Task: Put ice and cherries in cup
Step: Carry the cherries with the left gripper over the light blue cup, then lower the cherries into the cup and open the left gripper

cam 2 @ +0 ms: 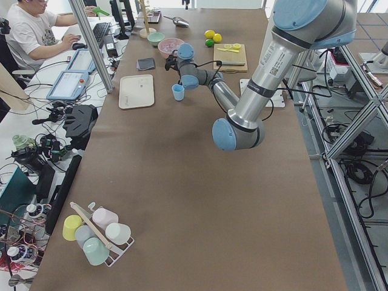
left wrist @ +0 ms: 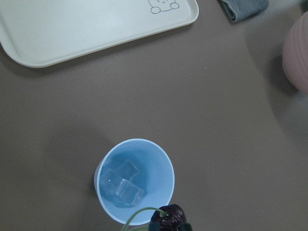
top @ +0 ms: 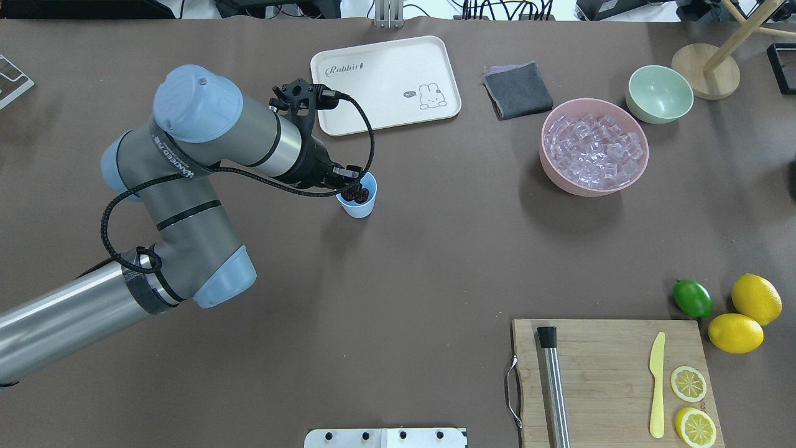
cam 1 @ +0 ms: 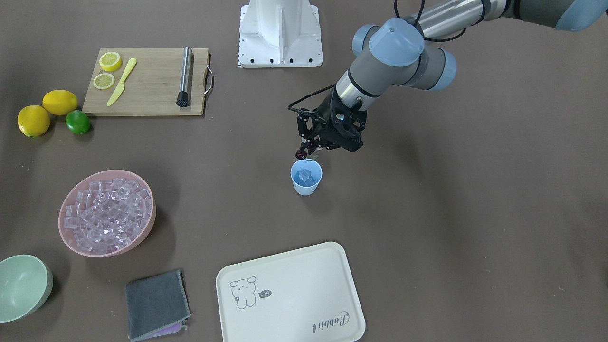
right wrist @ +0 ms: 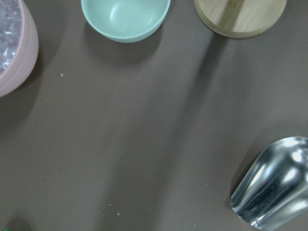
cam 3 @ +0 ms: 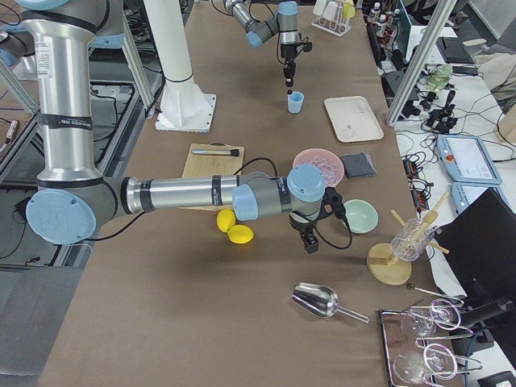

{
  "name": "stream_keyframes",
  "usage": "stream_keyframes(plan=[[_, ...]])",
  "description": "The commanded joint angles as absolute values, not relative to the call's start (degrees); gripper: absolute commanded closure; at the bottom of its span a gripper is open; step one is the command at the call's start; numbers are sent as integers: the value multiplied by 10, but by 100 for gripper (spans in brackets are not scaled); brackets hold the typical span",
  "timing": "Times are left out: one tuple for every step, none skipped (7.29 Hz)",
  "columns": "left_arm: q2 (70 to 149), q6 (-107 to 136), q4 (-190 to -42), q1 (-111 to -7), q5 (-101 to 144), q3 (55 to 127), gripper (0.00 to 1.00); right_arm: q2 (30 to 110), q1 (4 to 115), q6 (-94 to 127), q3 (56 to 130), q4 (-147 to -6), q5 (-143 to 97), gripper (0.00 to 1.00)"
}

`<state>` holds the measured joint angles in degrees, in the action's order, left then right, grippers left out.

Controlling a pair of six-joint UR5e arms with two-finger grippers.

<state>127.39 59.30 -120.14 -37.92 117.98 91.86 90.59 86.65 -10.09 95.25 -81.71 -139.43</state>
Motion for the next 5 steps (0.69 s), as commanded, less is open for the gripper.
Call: stream_keyframes(plan=[[1279,570,-1194,-386,1179,908,100,917,872,-108,949,-814,-1395,3],[1277,570,-1194,-388,1179,904,100,918,875,-112,950,-815,-1397,2],[1278,571,-1194,-388,1179,900,100,918,875,-112,952,-814,-1410,2],[1281,572,-1194,-388,1179,900,65,918,877,-112,950,-814,-1412,2],[1280,570,-1194,-388,1167,894,18,916,876,-112,947,-816,-1409,2]])
